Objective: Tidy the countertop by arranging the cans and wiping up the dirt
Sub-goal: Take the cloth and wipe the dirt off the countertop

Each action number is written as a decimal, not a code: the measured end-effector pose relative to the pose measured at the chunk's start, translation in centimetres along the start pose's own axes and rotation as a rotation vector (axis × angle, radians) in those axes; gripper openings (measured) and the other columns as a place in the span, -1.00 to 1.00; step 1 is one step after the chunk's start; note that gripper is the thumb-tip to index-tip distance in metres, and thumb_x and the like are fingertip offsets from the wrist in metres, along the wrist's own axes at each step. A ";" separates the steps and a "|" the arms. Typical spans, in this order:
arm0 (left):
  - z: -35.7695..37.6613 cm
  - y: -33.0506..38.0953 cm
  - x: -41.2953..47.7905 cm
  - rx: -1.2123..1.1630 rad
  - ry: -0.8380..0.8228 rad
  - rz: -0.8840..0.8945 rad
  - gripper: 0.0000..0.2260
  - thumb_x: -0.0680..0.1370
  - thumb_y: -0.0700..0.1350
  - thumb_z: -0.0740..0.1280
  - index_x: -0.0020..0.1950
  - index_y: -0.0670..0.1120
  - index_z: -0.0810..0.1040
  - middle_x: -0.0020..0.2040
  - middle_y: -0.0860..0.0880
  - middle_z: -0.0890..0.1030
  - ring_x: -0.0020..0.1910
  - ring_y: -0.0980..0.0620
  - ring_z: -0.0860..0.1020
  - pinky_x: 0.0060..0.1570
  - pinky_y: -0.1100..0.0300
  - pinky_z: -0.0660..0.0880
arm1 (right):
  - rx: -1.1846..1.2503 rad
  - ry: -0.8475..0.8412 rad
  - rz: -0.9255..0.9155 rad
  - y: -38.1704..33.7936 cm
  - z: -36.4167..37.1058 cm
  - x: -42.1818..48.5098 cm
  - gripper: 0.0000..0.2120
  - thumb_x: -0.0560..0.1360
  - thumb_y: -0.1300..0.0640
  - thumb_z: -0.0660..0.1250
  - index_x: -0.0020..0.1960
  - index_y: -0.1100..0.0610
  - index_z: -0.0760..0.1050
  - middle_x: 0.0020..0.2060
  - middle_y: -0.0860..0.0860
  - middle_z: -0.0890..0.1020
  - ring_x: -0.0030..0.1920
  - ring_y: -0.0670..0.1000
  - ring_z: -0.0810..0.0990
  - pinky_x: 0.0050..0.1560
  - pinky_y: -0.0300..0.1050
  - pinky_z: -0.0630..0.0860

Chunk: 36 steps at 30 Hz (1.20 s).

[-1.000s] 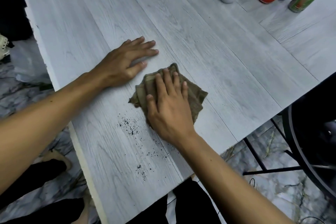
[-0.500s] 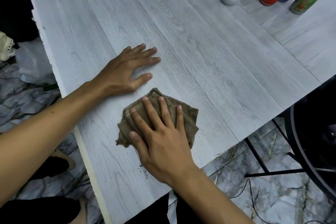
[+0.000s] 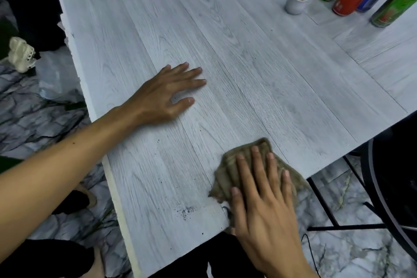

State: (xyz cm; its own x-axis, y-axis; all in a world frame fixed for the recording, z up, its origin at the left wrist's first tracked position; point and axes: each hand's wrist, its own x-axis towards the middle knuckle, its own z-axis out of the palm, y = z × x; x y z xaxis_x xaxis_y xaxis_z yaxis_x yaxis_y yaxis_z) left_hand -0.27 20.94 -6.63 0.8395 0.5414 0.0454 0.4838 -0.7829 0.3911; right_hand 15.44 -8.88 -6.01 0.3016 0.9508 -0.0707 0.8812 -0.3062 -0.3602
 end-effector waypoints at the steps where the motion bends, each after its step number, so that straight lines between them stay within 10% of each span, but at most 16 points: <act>1: 0.0 0.1 -0.1 0.003 0.001 -0.004 -0.51 0.68 0.11 0.19 0.62 0.11 0.27 0.66 0.15 0.16 0.66 0.08 0.01 0.62 -0.11 -0.01 | 0.000 -0.012 0.054 0.8 -0.4 0.3 -0.38 0.62 -0.16 -0.06 0.65 -0.02 0.11 0.66 -0.04 -0.04 0.65 0.01 -0.19 0.61 0.14 -0.15; 13: 0.4 0.4 -1.8 0.018 0.033 -0.078 -0.51 0.70 0.10 0.23 0.63 0.14 0.25 0.66 0.15 0.15 0.66 0.09 0.01 0.62 -0.10 -0.02 | -0.032 0.029 0.232 3.8 -1.6 8.4 -0.29 0.64 -0.27 -0.14 0.68 0.08 -0.06 0.66 0.06 -0.14 0.64 0.11 -0.26 0.59 0.23 -0.27; 36: -0.5 -1.4 -4.2 -0.101 0.056 -0.127 -0.59 0.71 0.10 0.12 0.58 0.15 0.35 0.64 0.14 0.22 0.65 0.12 0.05 0.62 -0.09 0.00 | 0.129 -0.065 -0.204 -11.0 3.5 7.2 -0.40 0.70 -0.08 -0.01 0.67 0.13 0.01 0.66 0.10 -0.07 0.64 0.08 -0.24 0.59 0.09 -0.34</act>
State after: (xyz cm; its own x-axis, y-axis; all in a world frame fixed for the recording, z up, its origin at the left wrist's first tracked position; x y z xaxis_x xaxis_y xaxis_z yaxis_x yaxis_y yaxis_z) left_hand -4.57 19.90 -6.94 0.7571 0.6521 0.0397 0.5553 -0.6742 0.4869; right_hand 6.64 1.46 -5.86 0.0947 0.9946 -0.0429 0.8664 -0.1035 -0.4885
